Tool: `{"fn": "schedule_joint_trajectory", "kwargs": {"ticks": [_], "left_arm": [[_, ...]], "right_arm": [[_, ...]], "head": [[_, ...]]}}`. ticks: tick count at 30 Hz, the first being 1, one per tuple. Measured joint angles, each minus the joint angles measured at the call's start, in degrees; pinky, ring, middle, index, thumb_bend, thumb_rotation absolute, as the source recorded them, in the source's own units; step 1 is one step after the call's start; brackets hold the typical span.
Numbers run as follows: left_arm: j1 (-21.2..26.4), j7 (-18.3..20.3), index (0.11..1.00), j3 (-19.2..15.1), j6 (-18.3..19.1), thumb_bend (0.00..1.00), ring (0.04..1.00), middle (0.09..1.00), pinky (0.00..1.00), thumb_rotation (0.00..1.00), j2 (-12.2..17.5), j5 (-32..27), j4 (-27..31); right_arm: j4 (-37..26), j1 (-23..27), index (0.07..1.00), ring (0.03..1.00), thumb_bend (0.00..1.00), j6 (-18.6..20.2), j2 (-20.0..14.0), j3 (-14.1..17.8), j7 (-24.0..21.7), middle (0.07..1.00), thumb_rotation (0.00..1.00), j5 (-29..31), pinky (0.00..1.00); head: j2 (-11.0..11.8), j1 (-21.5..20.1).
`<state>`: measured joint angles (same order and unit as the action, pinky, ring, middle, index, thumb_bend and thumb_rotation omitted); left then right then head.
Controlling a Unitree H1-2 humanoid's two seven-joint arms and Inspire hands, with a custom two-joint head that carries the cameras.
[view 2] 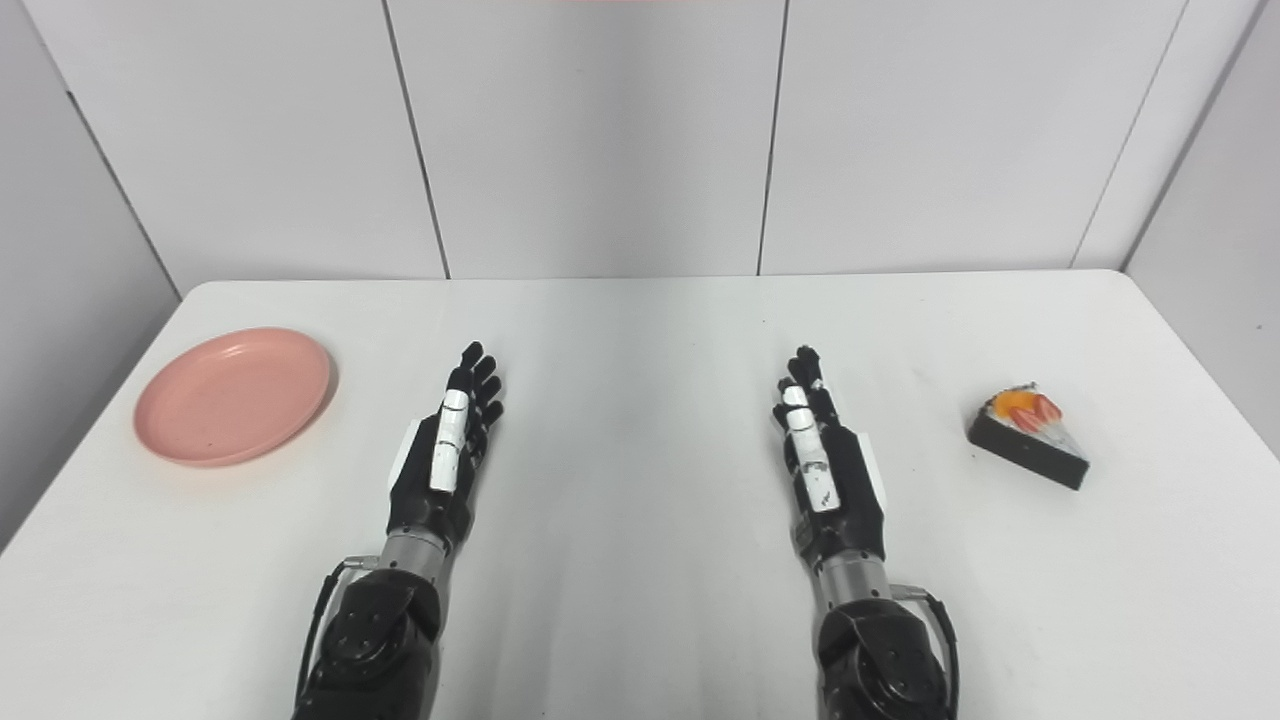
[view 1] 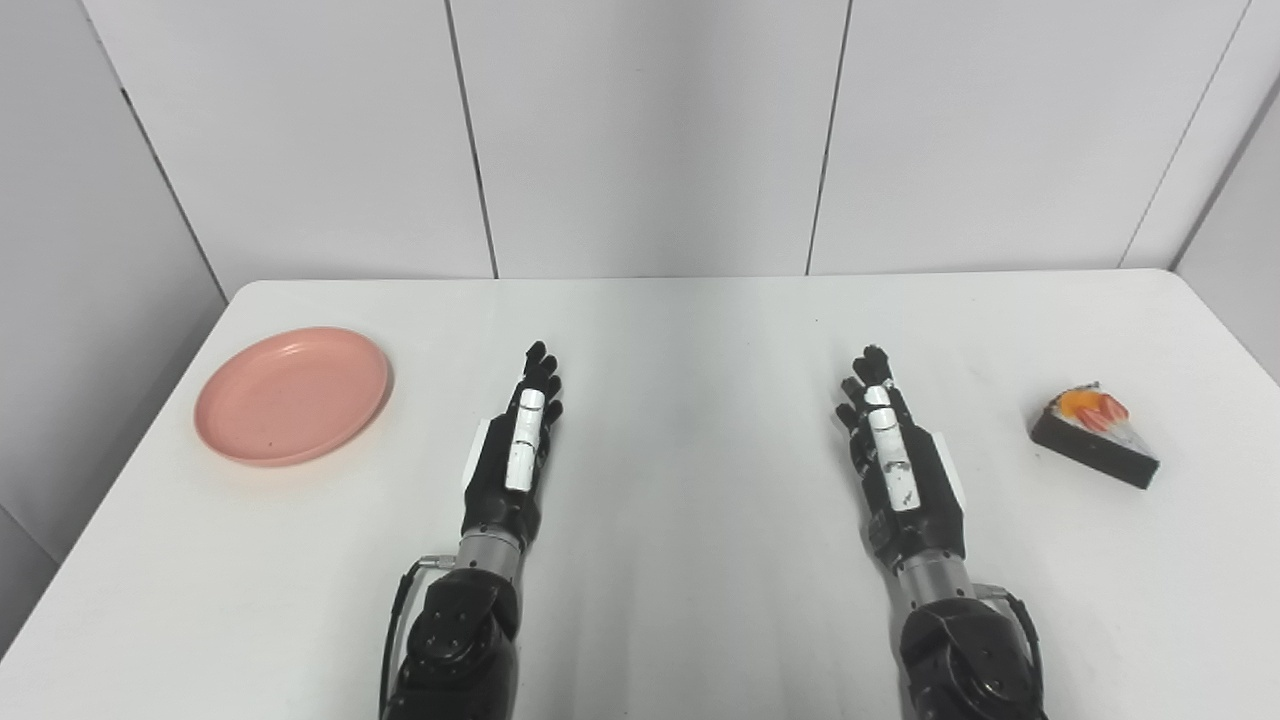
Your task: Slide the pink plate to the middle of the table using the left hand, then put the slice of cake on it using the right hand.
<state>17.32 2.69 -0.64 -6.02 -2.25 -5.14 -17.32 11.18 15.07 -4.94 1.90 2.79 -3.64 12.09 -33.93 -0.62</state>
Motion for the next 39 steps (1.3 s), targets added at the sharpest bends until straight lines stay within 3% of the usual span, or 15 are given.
{"fn": "schedule_joint_trajectory", "kwargs": {"ticks": [5, 7, 15, 20, 25, 28, 30, 31, 32, 34, 39], "left_arm": [[-0.06, 0.19, 1.000, 0.04, 0.00, 0.68, 1.000, 1.000, 1.00, 1.00, 0.04, -0.01, -0.02], [-0.05, 0.26, 1.000, 0.06, 0.00, 0.67, 1.000, 1.000, 1.00, 1.00, 0.10, -0.01, -0.02], [-0.05, 0.34, 1.000, 0.20, -0.09, 0.67, 1.000, 1.000, 1.00, 1.00, 0.10, 0.12, -0.13], [-0.05, 0.32, 1.000, 0.37, -0.07, 0.66, 1.000, 1.000, 1.00, 1.00, 0.08, 0.13, 0.04], [-0.05, 0.14, 1.000, 0.54, -0.07, 0.65, 1.000, 1.000, 1.00, 1.00, 0.08, 0.51, 0.02], [-0.05, -0.04, 1.000, 0.75, -0.07, 0.66, 1.000, 1.000, 1.00, 1.00, 0.07, 1.21, 0.01], [-0.05, -0.09, 1.000, 1.01, -0.07, 0.69, 1.000, 1.000, 1.00, 1.00, 0.06, 1.59, -0.02], [-0.05, -0.11, 1.000, 1.18, -0.07, 0.69, 1.000, 1.000, 1.00, 1.00, 0.07, 1.73, -0.02], [-0.04, -0.11, 1.000, 1.18, -0.07, 0.68, 1.000, 1.000, 1.00, 1.00, 0.04, 1.77, -0.02], [-0.01, -0.15, 1.000, 0.87, -0.05, 0.68, 1.000, 1.000, 1.00, 1.00, -0.19, 1.50, -0.01], [0.45, -1.47, 1.000, -0.57, -0.42, 0.67, 1.000, 1.000, 1.00, 1.00, -1.07, 1.23, -0.83]], "right_arm": [[-0.02, 0.00, 1.000, 1.000, 0.59, -0.01, -0.08, -0.38, -0.37, 1.000, 0.87, 0.01, 1.00], [-0.01, 0.01, 0.982, 1.000, 0.60, 0.00, -0.04, -0.16, -0.32, 1.000, 0.82, 0.19, 1.00], [-0.01, 0.04, 0.973, 1.000, 0.59, 0.00, 0.27, 0.33, 0.06, 0.999, 0.80, 0.49, 1.00], [0.00, 0.04, 0.981, 1.000, 0.56, 0.00, 0.25, 0.37, 0.40, 0.999, 0.83, -0.04, 1.00], [0.01, 0.04, 0.970, 1.000, 0.56, 0.07, 0.26, 0.44, 0.55, 0.989, 0.78, 0.07, 1.00], [0.03, 0.04, 0.921, 1.000, 0.57, 0.07, 0.29, 0.61, 0.53, 0.988, 0.77, 0.47, 1.00], [0.01, 0.04, 0.728, 0.998, 0.57, 0.07, 0.29, 0.65, 0.51, 0.978, 0.74, 0.80, 1.00], [-0.03, 0.03, 0.720, 0.998, 0.57, 0.07, 0.29, 0.73, 0.51, 0.977, 0.74, 1.06, 1.00], [-0.01, 0.02, 0.845, 0.999, 0.59, 0.07, 0.18, 0.73, 0.46, 0.989, 0.79, 1.09, 1.00], [0.01, 0.00, 0.954, 1.000, 0.59, 0.07, -0.41, 0.54, -0.08, 0.997, 0.84, 1.04, 1.00], [0.20, -0.08, 0.999, 1.000, 0.58, 0.06, -2.00, -0.58, -2.21, 1.000, 0.92, 0.54, 1.00]], "head": [[0.00, 0.00], [0.00, 0.00], [-0.09, 0.09], [-0.09, 0.09], [-0.09, 0.26], [0.87, 4.02], [1.31, 6.04], [1.32, 6.06], [2.10, 8.15], [2.11, 8.35], [3.51, 11.42]]}}
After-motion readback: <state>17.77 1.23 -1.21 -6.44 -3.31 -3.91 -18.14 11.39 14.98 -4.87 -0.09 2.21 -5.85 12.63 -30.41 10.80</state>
